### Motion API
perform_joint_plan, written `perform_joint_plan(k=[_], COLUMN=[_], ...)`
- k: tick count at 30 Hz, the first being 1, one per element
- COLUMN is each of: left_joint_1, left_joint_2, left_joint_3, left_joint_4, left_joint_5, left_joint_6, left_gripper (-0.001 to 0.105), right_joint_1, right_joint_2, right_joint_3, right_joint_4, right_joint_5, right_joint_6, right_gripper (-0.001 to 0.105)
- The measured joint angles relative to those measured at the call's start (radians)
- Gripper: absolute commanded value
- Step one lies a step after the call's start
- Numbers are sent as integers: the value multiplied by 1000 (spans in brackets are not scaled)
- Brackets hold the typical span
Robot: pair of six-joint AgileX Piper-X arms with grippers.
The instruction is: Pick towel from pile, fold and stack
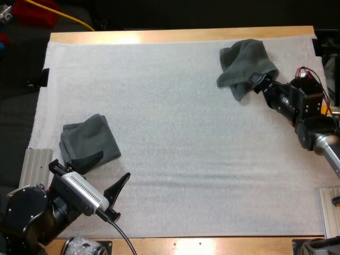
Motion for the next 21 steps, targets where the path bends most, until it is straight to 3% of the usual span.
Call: perform_joint_plan(k=[6,18,21], left_joint_1=[0,0,0], left_joint_2=[0,0,0], left_joint_3=[0,0,0], left_joint_4=[0,0,0], left_joint_5=[0,0,0], left_joint_6=[0,0,0], left_gripper=[65,65,65], right_joint_1=[-119,-125,-125], right_joint_2=[113,409,509], right_joint_3=[-69,-271,-366], right_joint_4=[-4,-20,-24], right_joint_5=[-53,-90,-115], right_joint_6=[6,6,6], right_gripper=[79,79,79])
